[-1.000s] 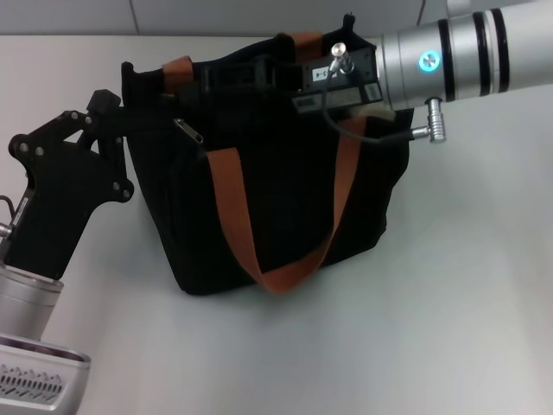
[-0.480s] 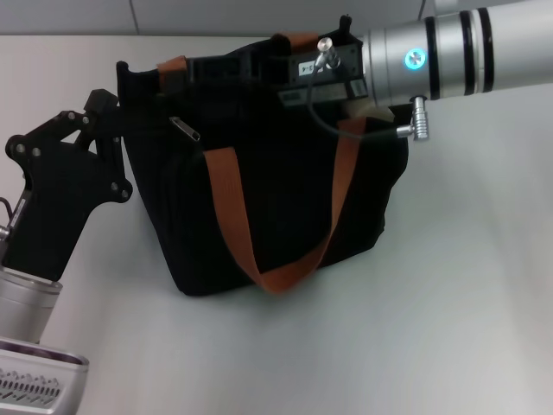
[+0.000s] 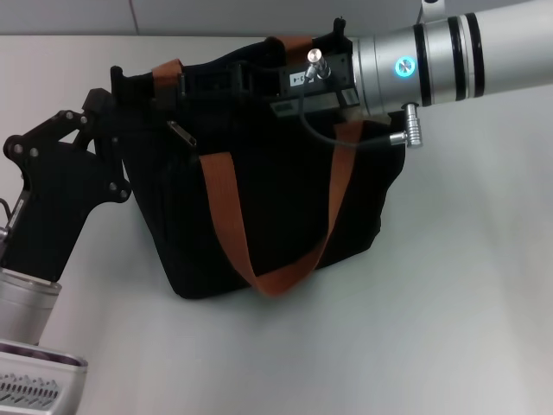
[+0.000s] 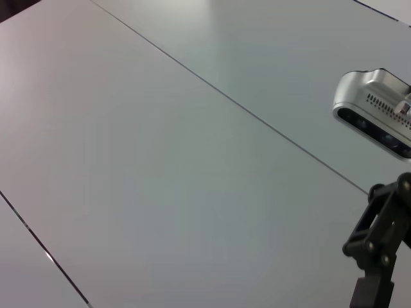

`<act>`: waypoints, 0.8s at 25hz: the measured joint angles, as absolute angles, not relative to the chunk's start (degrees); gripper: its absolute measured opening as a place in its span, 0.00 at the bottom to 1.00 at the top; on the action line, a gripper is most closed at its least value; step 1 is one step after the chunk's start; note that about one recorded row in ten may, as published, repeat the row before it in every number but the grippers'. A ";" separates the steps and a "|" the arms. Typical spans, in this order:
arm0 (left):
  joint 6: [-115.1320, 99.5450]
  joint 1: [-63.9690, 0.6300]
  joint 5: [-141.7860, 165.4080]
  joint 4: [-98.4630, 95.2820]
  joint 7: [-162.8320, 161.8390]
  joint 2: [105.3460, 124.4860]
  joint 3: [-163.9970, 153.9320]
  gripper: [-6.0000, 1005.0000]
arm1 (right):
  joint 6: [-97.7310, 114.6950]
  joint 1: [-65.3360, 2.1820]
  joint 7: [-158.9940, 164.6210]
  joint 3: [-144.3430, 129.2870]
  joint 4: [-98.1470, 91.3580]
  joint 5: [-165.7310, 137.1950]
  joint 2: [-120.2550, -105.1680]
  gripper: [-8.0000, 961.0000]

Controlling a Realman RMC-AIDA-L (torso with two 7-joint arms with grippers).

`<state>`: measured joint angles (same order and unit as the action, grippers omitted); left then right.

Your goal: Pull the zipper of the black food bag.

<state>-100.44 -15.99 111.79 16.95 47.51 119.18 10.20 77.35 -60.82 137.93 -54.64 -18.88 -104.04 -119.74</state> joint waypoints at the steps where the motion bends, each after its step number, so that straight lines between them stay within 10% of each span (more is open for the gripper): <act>1: -100.48 -15.70 111.79 16.97 47.53 119.18 10.25 0.01 | 77.75 -60.65 138.12 -54.47 -18.87 -104.04 -119.69 0.87; 20: -101.10 -14.67 111.80 16.96 47.43 119.18 10.43 0.01 | 78.60 -59.48 134.32 -58.44 -20.94 -101.94 -119.78 0.87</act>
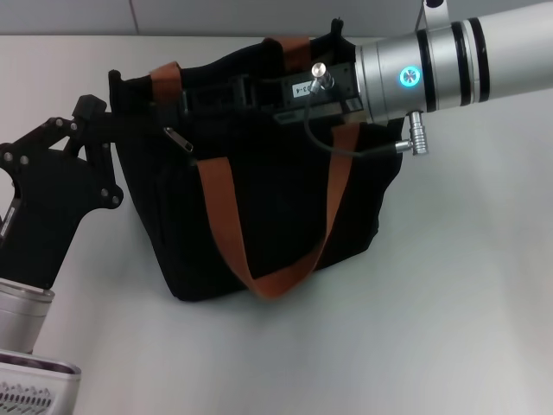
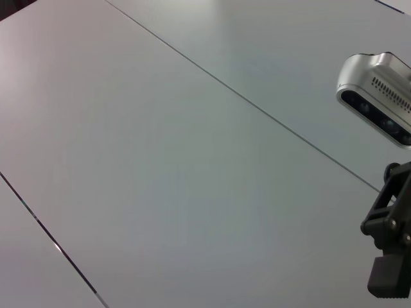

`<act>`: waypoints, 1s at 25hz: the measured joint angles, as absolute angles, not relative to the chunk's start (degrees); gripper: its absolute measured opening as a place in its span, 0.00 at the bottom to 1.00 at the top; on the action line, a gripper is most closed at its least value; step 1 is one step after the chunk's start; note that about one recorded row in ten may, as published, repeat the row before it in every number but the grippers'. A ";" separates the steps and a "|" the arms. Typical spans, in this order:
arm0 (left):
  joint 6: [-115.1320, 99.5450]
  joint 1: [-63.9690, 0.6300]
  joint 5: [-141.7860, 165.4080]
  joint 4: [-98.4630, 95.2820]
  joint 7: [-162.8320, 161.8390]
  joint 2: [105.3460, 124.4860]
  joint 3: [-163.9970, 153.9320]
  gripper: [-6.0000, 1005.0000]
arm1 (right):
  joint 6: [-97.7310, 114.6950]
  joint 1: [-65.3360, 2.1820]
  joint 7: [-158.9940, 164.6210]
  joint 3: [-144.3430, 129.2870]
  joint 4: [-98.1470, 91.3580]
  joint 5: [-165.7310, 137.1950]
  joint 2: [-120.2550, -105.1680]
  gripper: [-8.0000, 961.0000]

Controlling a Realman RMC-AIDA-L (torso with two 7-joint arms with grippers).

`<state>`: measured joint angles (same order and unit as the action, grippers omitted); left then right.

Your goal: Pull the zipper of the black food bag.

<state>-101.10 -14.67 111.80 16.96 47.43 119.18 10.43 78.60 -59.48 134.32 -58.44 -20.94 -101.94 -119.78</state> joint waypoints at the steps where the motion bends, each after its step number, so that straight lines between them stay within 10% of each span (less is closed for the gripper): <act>1: -101.10 -14.67 111.80 16.96 47.37 119.18 10.42 0.01 | 78.64 -59.48 134.18 -58.65 -21.00 -101.91 -119.80 0.87; 7: -101.10 -14.66 111.76 16.96 47.23 119.18 10.29 0.01 | 78.86 -59.50 132.71 -58.83 -21.28 -101.80 -119.81 0.86; 18: -101.07 -14.59 111.64 16.96 47.07 119.18 10.37 0.01 | 79.77 -58.23 131.12 -62.89 -26.73 -102.45 -119.34 0.50; 25: -100.92 -14.59 111.70 16.98 47.00 119.18 10.20 0.01 | 79.36 -58.28 129.40 -65.22 -27.92 -102.48 -119.22 0.50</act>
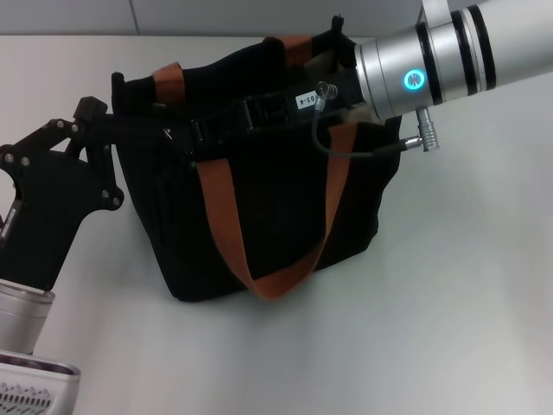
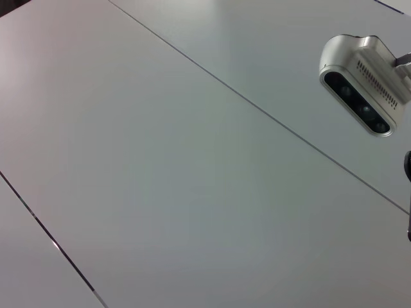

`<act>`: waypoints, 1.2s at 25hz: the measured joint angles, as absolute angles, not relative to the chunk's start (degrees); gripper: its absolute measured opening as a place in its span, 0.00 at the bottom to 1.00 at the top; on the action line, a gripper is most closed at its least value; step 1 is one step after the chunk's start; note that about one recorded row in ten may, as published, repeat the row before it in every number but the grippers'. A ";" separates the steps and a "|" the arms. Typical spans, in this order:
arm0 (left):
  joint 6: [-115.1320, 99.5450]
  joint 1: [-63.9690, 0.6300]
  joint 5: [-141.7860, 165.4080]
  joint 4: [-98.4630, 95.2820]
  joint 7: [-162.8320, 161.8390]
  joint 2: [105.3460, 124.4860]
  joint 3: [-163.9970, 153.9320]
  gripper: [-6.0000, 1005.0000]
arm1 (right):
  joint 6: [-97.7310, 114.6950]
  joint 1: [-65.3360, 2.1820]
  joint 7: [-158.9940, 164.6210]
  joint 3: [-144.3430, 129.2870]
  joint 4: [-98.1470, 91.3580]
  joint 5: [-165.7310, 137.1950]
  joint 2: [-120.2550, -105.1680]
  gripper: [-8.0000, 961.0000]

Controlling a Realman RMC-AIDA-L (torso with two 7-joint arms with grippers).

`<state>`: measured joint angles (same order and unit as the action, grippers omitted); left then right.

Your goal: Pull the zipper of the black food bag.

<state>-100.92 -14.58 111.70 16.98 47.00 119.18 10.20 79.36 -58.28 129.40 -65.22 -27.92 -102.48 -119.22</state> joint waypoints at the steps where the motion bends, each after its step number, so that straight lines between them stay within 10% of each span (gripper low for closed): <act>1: -100.92 -14.59 111.70 17.01 46.98 119.18 10.20 0.01 | 79.29 -58.39 129.20 -65.32 -27.92 -102.48 -119.22 0.49; 30: -100.98 -14.50 111.79 17.05 46.93 119.18 10.10 0.01 | 76.96 -59.42 124.66 -68.61 -30.22 -102.57 -119.33 0.32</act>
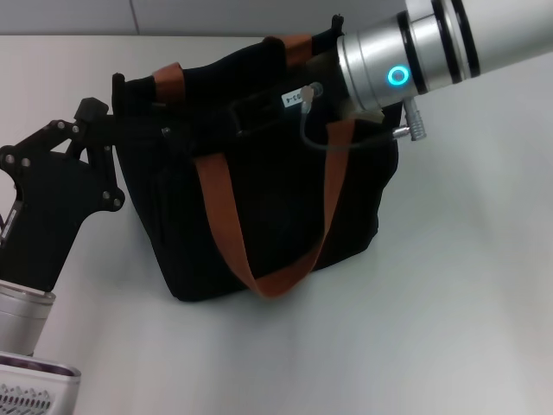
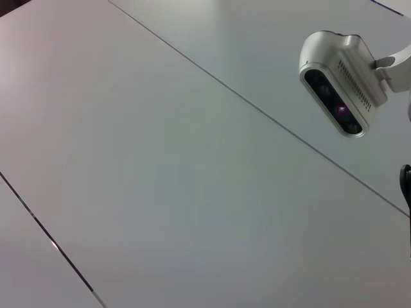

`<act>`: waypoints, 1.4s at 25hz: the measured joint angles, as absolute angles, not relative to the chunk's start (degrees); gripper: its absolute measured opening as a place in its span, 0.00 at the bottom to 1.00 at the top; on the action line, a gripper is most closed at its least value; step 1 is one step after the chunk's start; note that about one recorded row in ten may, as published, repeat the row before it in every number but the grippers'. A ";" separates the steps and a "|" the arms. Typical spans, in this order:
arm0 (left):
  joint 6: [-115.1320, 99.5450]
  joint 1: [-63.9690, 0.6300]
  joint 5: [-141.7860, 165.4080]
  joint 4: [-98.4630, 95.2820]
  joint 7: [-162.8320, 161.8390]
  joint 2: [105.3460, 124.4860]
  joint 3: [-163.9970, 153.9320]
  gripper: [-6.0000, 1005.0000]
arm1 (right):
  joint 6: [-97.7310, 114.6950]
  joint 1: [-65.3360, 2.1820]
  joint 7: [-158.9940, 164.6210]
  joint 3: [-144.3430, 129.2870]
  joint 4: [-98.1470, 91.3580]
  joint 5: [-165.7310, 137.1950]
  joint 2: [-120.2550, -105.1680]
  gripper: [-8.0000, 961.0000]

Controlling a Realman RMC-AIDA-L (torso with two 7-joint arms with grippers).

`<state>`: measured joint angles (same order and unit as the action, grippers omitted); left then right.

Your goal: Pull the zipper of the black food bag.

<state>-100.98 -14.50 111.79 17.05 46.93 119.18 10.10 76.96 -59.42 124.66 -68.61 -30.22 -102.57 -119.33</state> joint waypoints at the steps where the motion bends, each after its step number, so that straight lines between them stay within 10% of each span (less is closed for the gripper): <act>1: -100.99 -14.50 111.79 17.05 46.93 119.18 10.10 0.01 | 76.85 -59.00 124.65 -68.65 -30.96 -102.58 -119.28 0.32; 35: -100.84 -15.16 111.80 17.50 46.93 119.18 10.16 0.02 | 74.75 -61.66 122.51 -71.88 -31.80 -104.28 -119.71 0.31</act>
